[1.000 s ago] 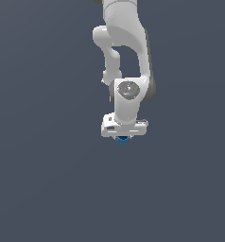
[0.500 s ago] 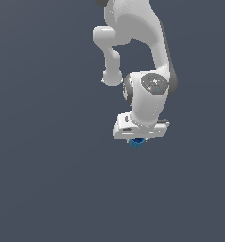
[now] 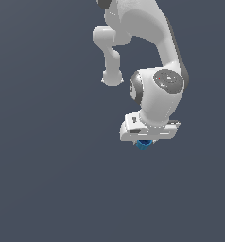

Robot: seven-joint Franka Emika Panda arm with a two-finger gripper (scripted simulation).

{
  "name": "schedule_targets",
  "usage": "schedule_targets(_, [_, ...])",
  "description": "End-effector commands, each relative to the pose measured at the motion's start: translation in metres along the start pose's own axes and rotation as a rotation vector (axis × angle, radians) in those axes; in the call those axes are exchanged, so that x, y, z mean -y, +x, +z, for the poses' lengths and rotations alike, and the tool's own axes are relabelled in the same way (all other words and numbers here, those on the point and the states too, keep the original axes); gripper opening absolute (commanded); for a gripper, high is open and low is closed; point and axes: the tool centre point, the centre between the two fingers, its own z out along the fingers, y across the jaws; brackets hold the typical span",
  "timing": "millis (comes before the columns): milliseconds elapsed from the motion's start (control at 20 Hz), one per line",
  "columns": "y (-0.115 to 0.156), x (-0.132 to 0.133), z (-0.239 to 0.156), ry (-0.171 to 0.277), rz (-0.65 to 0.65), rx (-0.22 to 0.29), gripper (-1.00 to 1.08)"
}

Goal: Pick up the object and move it to a goal position.

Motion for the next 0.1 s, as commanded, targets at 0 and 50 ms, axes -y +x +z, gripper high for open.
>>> schedule_targets(0, [0.0020,0.0014,-0.0022,0.000,0.001,-0.001,-1.00])
schedule_targets(50, [0.0021,0.0015,-0.0023,0.000,0.001,-0.001,-1.00])
